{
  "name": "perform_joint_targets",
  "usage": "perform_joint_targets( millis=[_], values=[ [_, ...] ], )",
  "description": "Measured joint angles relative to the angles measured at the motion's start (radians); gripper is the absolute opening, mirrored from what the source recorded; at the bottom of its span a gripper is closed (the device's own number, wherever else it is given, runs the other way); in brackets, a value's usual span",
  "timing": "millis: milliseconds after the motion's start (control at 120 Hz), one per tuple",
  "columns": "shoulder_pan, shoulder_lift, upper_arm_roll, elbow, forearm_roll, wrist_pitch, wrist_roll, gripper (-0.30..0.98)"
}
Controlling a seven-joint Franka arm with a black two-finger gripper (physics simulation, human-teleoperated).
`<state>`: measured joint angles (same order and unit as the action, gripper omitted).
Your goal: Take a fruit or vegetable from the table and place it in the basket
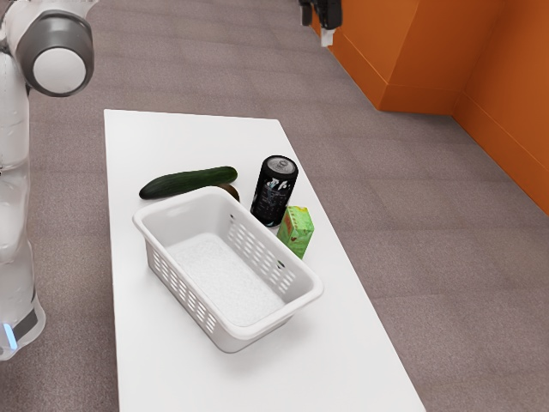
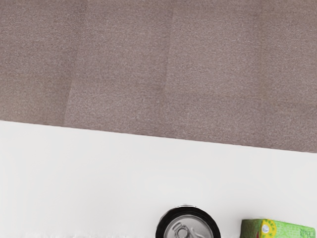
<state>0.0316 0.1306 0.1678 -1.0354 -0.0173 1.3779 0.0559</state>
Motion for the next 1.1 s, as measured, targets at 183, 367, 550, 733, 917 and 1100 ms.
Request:
perform_joint_targets(
  millis=[183, 367, 550, 733, 917, 1100],
  values=[
    [0.085, 0.214, 0.000, -0.008, -0.021, 0.044, 0.010, 0.69],
    [0.085, 0.233, -0.002, -0.037, -0.035, 0.071, 0.017, 0.69],
    [0.082, -0.018, 0.001, -0.464, -0.035, 0.185, 0.024, 0.69],
    [0.099, -0.252, -0.004, -0.944, -0.028, 0.416, 0.027, 0.69],
    [0.129, -0.285, 0.059, -1.088, 0.019, 0.563, 0.030, 0.69],
    [0.135, -0.293, 0.080, -1.169, 0.035, 0.656, 0.033, 0.69]
  ],
)
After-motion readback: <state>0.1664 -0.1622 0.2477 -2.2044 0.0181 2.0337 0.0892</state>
